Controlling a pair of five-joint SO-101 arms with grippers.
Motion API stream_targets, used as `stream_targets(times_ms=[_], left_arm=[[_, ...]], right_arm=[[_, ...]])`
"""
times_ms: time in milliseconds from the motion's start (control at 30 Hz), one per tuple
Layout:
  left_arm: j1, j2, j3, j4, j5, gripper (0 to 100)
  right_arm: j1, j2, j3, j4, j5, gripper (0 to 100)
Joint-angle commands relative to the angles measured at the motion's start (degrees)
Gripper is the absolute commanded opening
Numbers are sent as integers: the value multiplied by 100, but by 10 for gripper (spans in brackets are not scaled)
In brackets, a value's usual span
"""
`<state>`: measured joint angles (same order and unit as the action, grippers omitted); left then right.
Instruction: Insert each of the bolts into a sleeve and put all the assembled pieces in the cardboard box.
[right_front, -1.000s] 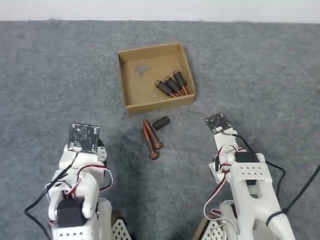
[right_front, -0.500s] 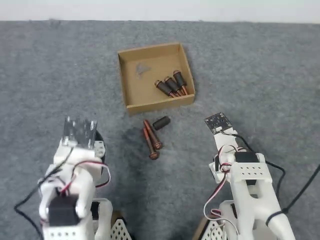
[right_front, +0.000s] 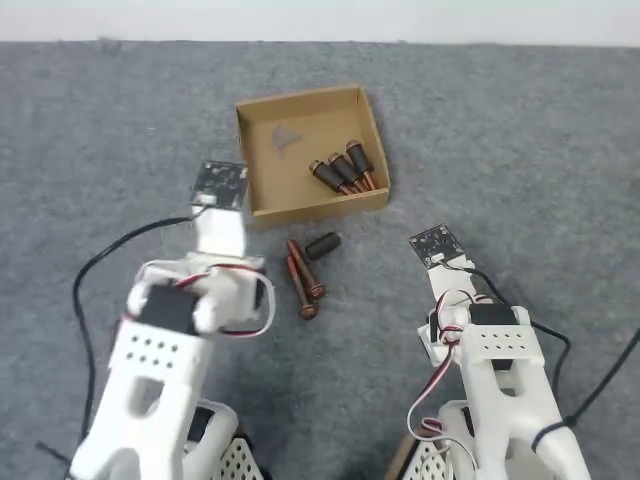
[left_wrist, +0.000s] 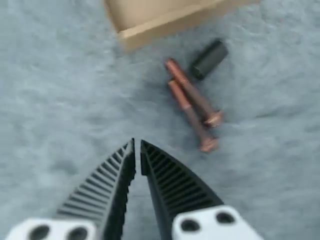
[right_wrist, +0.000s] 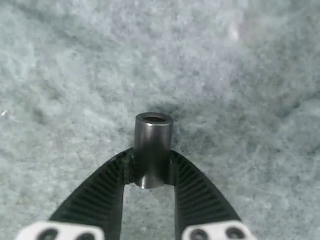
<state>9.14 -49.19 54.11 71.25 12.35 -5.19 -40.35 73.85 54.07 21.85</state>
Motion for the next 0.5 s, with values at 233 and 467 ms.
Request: stream_targets(times_ms=[233,467], left_arm=[[659,1732,-198,-1714,1424,26],[651,3068,-303,-2171,1679,156]], right_arm=[[101,-215,-18,-119,97,8],[84,-215,-18,-119,97,8]])
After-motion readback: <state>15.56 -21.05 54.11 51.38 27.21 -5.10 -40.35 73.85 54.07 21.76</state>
